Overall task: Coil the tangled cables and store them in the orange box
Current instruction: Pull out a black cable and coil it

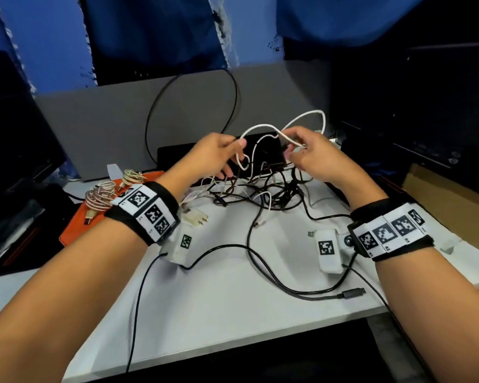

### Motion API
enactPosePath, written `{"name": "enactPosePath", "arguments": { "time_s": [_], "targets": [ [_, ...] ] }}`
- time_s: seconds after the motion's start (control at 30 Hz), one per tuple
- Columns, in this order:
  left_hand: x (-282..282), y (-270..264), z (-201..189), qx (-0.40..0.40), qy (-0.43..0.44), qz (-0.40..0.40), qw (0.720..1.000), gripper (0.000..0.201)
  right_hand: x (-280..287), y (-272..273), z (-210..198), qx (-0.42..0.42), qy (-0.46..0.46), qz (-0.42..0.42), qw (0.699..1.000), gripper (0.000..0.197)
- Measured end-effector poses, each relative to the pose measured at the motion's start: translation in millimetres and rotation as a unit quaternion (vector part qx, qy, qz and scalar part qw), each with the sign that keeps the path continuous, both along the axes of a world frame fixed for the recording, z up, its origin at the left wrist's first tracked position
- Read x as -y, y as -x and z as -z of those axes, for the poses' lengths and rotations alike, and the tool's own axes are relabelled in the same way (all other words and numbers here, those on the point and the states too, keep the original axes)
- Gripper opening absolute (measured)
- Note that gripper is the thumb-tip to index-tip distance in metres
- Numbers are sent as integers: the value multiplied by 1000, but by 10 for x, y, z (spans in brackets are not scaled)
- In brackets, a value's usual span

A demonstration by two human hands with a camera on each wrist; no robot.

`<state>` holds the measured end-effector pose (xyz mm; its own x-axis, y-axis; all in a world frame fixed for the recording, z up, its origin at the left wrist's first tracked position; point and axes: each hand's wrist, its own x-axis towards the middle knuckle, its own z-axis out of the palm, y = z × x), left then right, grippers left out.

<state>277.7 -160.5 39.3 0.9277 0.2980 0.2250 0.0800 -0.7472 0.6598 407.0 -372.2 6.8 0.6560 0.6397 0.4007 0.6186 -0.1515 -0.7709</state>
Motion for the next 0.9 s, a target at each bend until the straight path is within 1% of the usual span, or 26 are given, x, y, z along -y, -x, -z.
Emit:
{"name": "enactPosePath", "arguments": {
  "time_s": [0.07,0.1,0.17,0.2,0.27,0.3,0.33,0.37,0.4,0.47,0.53,0.57,0.6,0.63,0.7,0.73,0.8,0.83,0.9],
  "targets": [
    [-121,38,-57,8,36,-14,999,46,7,3,-13,-15,-5,2,1000,33],
    [-170,59,-90,11,46,-20,999,47,8,14,-24,-7,4,12,1000,30],
    [-263,94,-192,42,61,-57,996,47,15,36,-46,31,54,54,997,15],
    [-307,106,-261,73,71,-89,991,47,26,24,-39,44,88,81,992,12],
    [-387,155,-428,152,95,-151,972,47,81,6,-31,44,158,127,978,22],
    [-409,193,-504,184,108,-162,963,47,105,17,-41,39,186,139,972,25],
    [-415,223,-558,206,118,-149,960,46,119,51,-68,45,203,149,967,26],
    [-397,255,-592,216,120,-116,962,45,108,108,-110,61,206,158,964,25],
    [-348,285,-609,214,113,-70,968,45,81,193,-163,85,189,164,965,27],
    [-200,346,-601,190,70,17,979,43,-26,421,-258,131,113,141,975,44],
    [-29,386,-589,172,12,68,983,39,-121,662,-336,160,23,122,979,57],
    [49,406,-589,170,-5,82,982,37,-148,762,-367,162,-3,107,981,60],
    [116,429,-589,172,-13,93,981,36,-161,838,-376,149,-23,72,986,63],
    [176,460,-594,177,-19,104,978,35,-165,905,-385,124,-40,19,991,65],
    [263,514,-588,190,-42,111,975,34,-170,978,-396,60,-77,-86,991,58],
    [295,535,-576,196,-47,108,973,34,-176,994,-401,26,-98,-117,988,51],
    [342,584,-556,220,-9,96,971,37,-216,1011,-386,-26,-137,-136,981,36],
    [359,609,-549,232,30,89,968,39,-254,1015,-356,-27,-143,-139,980,26],
    [399,659,-551,250,114,67,959,42,-322,1025,-285,16,-109,-148,983,3]
  ]
}}
